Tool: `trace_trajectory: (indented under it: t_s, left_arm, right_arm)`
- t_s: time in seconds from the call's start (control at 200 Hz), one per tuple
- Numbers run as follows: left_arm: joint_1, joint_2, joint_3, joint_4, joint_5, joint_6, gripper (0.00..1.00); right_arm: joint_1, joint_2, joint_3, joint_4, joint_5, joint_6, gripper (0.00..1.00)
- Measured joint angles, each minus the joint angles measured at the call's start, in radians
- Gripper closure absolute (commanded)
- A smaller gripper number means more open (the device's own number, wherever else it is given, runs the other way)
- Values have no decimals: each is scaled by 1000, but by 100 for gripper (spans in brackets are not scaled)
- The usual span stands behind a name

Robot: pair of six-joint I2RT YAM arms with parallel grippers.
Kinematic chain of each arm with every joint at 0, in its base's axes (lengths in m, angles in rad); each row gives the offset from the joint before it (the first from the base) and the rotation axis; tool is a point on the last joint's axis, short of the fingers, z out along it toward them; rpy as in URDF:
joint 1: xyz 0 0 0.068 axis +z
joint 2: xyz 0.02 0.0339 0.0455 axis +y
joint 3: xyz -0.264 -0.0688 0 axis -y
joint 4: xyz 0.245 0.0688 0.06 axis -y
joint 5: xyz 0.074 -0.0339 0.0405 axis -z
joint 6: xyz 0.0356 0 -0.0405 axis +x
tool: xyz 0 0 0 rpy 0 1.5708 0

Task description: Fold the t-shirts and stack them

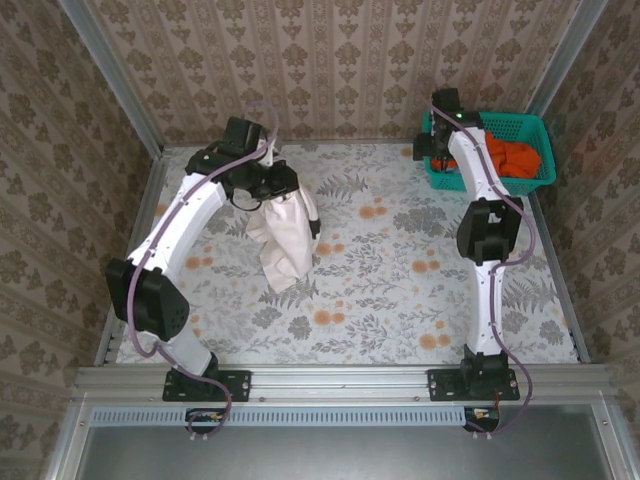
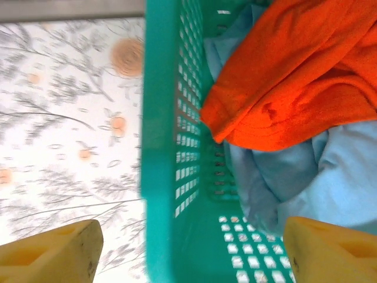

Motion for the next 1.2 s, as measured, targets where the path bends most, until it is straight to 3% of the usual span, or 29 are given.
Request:
trace_trajectory:
  t_s: [0.045,0.09,0.24,0.345,0.51,0.72,1.05,1.2]
  left_arm:
    - [0,8,20,-9,-11,6,39]
    - [1,19,44,-24,-34,13,31]
    - [34,29,93,-86,-150,8,26]
    - [125,-14,19,-94,-202,-33,30]
    - [324,-147,-335,-23,-155,-164,41]
    - [333,-73,-526,96,-12,-282,45]
    - [322,202,-444,240,66,-301,49]
    - [323,299,-385,262,77,-293,60]
  right_arm:
    - [3,-48,-21,0,-32,18,15]
    - [11,-104,-53,4,-73,34,15]
    - [68,-306,-198,43,-224,85,15]
    - [146,-420,-319,76,-317,112,15]
    - [375,-507,-549,150,-417,166,17]
    - [674,-468,-722,199,-446,258,22]
    - [716,-349,-744,230,-411,339,27]
    - [721,-278,-741,261,-411,386,35]
